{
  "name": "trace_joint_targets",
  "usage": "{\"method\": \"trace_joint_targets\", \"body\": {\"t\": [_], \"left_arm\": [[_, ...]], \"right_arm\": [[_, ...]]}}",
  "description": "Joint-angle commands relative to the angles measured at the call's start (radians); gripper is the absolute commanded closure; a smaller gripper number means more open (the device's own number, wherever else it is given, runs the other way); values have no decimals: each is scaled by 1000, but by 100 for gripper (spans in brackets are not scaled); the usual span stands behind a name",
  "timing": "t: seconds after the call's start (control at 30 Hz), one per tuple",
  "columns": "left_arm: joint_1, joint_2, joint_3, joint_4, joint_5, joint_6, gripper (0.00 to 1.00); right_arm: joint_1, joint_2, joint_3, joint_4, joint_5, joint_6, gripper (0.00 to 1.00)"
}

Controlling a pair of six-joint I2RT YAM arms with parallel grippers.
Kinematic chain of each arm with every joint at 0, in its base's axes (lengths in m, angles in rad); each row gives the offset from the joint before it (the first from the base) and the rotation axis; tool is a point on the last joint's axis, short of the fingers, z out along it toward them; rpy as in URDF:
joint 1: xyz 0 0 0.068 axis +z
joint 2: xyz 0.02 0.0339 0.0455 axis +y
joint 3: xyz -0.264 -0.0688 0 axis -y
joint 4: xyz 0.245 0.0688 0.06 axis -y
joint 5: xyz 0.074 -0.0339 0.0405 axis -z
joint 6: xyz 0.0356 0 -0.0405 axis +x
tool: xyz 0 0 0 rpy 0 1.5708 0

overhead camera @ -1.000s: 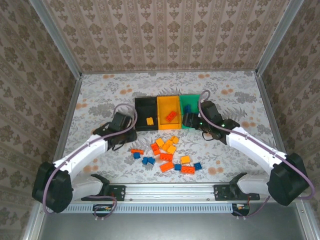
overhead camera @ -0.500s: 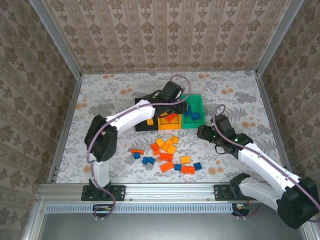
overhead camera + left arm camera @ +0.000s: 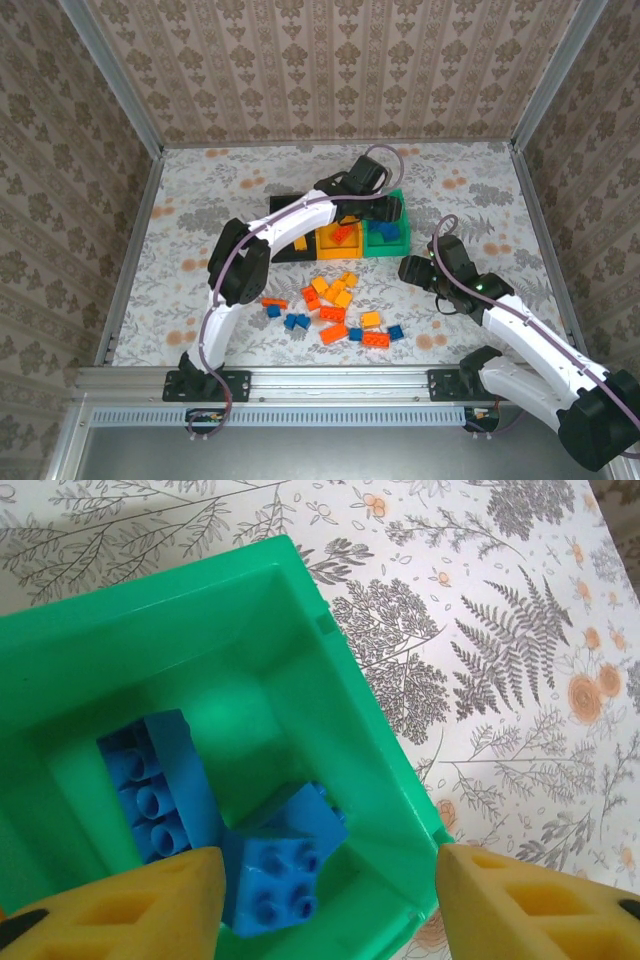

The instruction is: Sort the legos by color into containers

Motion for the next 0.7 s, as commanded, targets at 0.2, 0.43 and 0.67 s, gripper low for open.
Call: {"method": "trace_joint_targets", "body": {"t": [0.2,0.43,0.67], "left_arm": [[1,-355,-287,134,-51,8,29],[26,-711,-720,169,-163,-20,3],[34,-1058,-1032,98,-334,-74,0]], "right_arm": [[90,94,-7,36,-101,-55,26],[244,286,46,60,-141,-77,25],[381,358,67,39,-158,-86,21]]}}
